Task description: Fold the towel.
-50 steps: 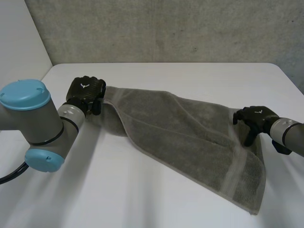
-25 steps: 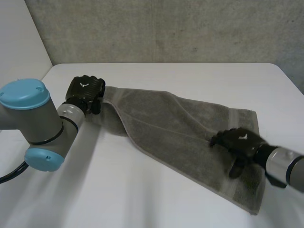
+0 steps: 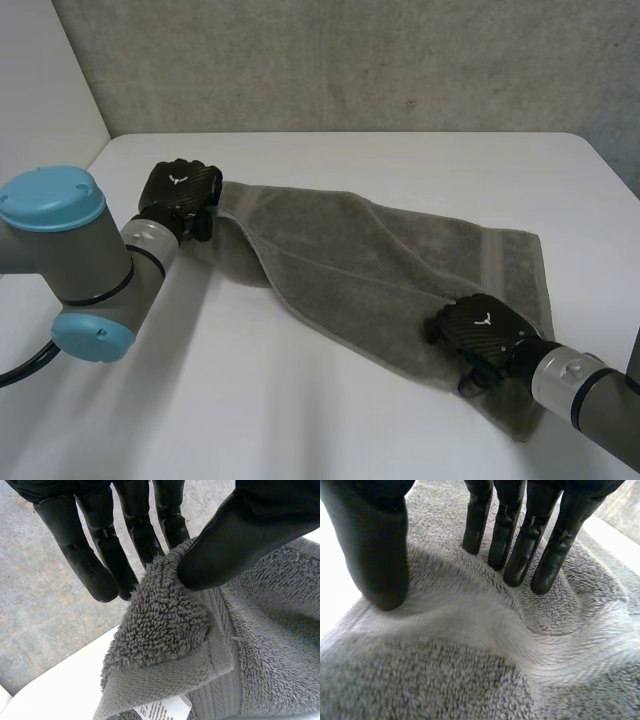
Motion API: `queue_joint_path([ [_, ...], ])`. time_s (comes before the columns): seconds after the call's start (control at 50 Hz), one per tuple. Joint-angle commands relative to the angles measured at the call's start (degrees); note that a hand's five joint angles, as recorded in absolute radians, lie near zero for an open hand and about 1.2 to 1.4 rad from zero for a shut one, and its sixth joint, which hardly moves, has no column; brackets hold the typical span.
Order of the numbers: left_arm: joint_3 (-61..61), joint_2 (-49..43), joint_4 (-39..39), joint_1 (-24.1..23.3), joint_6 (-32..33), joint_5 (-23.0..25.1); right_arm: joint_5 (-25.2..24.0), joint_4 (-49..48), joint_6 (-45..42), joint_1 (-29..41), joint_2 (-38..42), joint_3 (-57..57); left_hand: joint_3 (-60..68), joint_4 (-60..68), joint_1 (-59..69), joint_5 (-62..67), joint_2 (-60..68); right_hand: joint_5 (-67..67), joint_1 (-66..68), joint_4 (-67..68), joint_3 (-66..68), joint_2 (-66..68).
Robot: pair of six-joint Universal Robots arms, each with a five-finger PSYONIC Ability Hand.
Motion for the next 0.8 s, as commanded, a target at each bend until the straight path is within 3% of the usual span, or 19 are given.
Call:
queue_joint_path([
  [0.02,-0.1,0.0,0.0,0.0,0.0,0.0,3.3,-2.1,0.0,0.2,0.4,-0.9,-8.8,-7.2,-4.1,-16.3,-6.6,8.2,6.2,6.2,6.1,6.0],
  [0.18,-0.2,0.0,0.0,-0.1,0.0,0.0,5.1,-3.7,-0.8,0.9,0.4,-2.1,-8.8,-7.2,-4.1,-16.3,-6.6,14.6,12.6,12.6,12.5,12.4],
  [0.8,-0.2,0.0,0.0,-0.2,0.0,0.0,10.1,-2.7,-0.9,0.2,-1.0,-4.0,-8.8,-7.2,-4.1,-16.3,-6.6,8.6,6.5,6.6,6.5,6.3],
])
